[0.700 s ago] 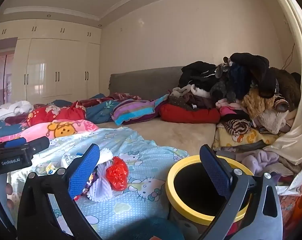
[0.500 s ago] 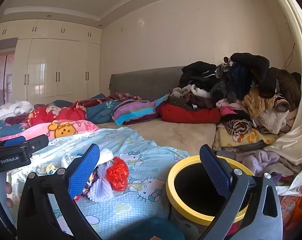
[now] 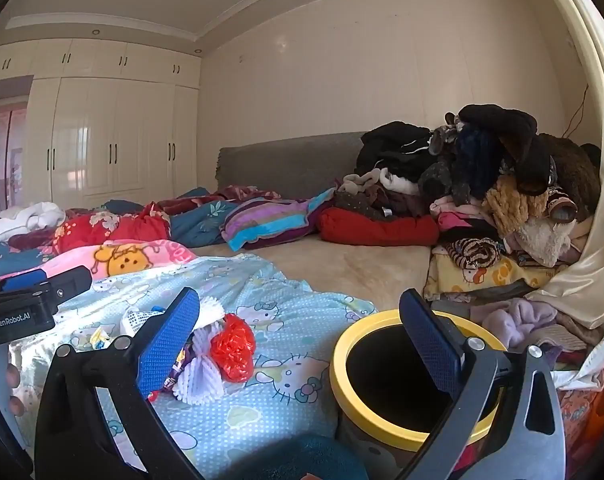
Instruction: Collect trash
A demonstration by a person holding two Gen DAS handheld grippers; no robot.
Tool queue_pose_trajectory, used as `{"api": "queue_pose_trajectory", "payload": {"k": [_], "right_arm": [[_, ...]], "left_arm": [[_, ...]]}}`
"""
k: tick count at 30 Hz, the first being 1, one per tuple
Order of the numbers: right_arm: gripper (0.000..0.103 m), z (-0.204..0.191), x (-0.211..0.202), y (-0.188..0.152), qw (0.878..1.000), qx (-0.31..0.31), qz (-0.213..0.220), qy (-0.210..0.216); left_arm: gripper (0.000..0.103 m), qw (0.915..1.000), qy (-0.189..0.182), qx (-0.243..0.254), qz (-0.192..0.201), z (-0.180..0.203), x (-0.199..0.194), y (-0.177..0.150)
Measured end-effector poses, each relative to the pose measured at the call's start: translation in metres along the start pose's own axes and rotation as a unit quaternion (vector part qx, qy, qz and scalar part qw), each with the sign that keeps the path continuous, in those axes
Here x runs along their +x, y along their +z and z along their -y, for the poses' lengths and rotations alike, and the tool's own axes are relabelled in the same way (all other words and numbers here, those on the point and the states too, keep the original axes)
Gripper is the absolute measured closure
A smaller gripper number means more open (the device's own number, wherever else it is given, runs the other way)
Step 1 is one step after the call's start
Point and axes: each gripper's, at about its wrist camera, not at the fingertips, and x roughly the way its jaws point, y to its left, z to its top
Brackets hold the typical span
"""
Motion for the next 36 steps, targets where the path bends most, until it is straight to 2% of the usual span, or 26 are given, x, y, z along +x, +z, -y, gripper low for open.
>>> {"api": "queue_pose_trajectory", "payload": {"k": [36], "right_arm": [[0.006,0.0022,-0.0026,-0.0001,1.0,-0.002,0.001,0.0]], "left_arm": [[0.011,1.0,0.003,0.003,0.007,-0.0027,-0.0034,0.0081]]}}
